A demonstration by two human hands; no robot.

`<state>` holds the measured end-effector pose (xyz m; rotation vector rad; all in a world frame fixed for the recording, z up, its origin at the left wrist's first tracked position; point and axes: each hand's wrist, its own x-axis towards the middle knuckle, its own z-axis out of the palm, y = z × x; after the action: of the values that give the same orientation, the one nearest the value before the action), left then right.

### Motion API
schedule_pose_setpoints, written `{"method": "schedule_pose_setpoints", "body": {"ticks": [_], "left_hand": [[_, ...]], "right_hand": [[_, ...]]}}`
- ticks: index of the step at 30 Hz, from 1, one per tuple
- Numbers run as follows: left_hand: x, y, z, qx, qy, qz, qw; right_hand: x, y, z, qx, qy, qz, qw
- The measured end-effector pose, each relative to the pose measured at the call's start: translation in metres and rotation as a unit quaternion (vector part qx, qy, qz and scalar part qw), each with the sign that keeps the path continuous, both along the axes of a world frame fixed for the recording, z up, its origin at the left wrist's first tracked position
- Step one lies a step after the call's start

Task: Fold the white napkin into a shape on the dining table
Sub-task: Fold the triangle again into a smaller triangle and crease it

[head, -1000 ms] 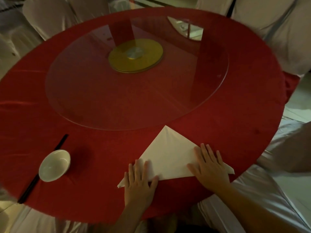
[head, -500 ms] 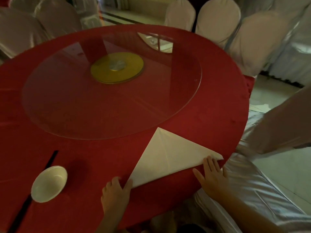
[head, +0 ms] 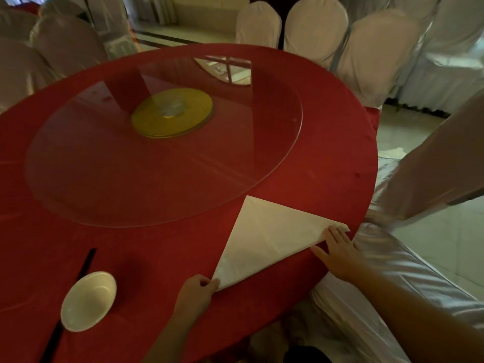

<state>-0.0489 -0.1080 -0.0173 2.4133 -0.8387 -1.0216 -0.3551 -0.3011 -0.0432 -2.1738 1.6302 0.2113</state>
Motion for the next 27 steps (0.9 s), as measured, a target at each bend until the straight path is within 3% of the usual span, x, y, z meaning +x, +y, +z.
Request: {"method": "schedule_pose_setpoints", "body": {"ticks": [6,9,11,15,18,21,27], "left_hand": [[-0.012,0.005,0.021,-0.116,-0.033,0.050,0.991],[-0.027,-0.007,0.041,-0.181,-0.072,0.034,0.980],[-0.041,-0.022,0.055,-0.208,-0.072,0.012,0.975],[-0.071,-0.059,0.074,-0.248,-0.071,-0.054,0.965],[-0.093,-0.090,0.080,-0.271,-0.103,-0.113,0.950],[-0.117,-0.118,0.080,-0.277,-0.132,-0.197,0.931],[-0.156,-0.166,0.065,-0.288,-0.163,-0.287,0.899]], "right_hand": [[0.000,0.002,-0.003,-0.005,0.005,-0.004,1.000],[0.009,0.010,0.004,-0.075,0.015,0.006,0.997],[0.018,0.019,0.013,-0.098,-0.032,0.019,0.994],[0.043,0.037,0.039,0.020,-0.222,0.022,0.975],[0.055,0.046,0.062,0.078,-0.368,-0.023,0.926],[0.054,0.045,0.084,0.179,-0.516,-0.109,0.830],[0.026,0.012,0.092,0.305,-0.601,-0.261,0.691]]}}
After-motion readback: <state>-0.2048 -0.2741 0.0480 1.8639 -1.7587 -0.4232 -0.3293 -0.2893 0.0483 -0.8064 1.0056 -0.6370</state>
